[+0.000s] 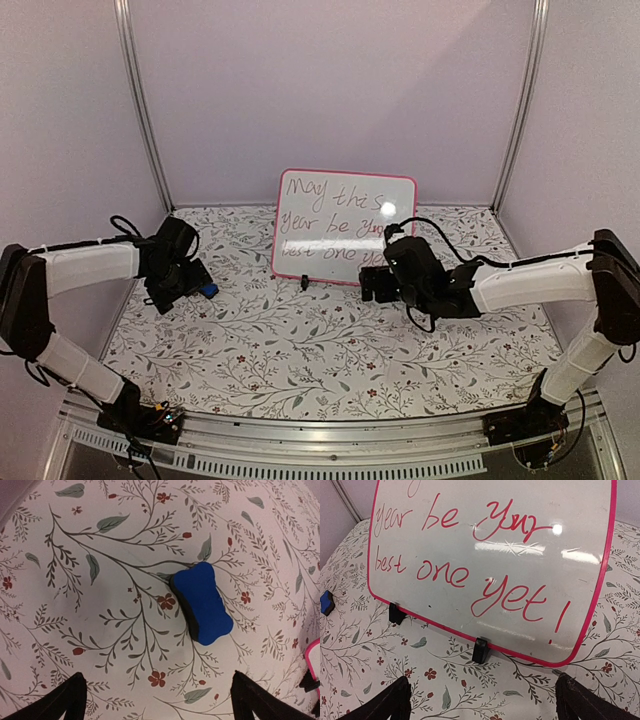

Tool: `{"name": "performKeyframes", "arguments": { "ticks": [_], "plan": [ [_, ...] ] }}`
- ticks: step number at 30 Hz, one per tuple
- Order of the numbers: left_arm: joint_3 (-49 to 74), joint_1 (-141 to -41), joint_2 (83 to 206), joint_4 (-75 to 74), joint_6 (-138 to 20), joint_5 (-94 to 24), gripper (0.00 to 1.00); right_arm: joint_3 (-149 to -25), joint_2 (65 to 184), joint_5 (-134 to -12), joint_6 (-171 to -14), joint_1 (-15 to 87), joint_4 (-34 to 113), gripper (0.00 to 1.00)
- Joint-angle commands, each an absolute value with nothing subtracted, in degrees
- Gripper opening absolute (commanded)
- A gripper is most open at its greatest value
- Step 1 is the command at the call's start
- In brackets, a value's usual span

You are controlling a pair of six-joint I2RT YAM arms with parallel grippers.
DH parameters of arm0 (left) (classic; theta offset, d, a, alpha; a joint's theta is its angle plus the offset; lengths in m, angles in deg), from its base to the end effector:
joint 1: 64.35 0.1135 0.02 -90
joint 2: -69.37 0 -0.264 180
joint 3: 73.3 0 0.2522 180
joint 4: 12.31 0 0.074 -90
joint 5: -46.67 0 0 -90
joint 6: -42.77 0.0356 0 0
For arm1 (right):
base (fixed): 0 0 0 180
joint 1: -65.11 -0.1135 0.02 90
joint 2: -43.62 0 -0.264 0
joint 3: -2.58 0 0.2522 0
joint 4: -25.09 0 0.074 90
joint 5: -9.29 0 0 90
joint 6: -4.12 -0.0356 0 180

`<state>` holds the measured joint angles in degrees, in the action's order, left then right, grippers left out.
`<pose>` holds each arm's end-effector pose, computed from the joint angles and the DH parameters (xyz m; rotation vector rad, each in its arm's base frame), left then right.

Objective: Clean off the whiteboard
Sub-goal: Pick up the whiteboard eraser from the center of the board.

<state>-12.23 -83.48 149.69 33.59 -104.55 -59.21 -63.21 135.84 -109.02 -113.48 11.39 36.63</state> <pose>0.2481 -0.0757 0.1924 -0.9375 2.4609 -0.0704 0.2143 0.2634 0.2002 -0.2269 2.1435 0.2710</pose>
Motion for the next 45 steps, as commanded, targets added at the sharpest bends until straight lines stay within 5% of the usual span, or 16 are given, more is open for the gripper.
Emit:
{"name": "performKeyframes", "arguments": {
  "ticks": [1, 18, 45],
  "plan": [
    [-10.16, -84.53, 153.71, 31.04, -107.06, -59.65, 1.00, -62.74, 133.59, -108.75, -112.51, 10.66, 35.98, 0.99],
    [-0.58, -86.24, 169.01, 31.98, -106.99, -64.10, 1.00, -61.74, 131.08, -108.43, -113.54, 10.44, 36.93, 0.99],
    [-0.12, -86.38, 173.11, 32.41, -108.23, -64.85, 0.89, -59.48, 131.00, -106.42, -115.49, 10.09, 35.15, 0.99]
  ]
}}
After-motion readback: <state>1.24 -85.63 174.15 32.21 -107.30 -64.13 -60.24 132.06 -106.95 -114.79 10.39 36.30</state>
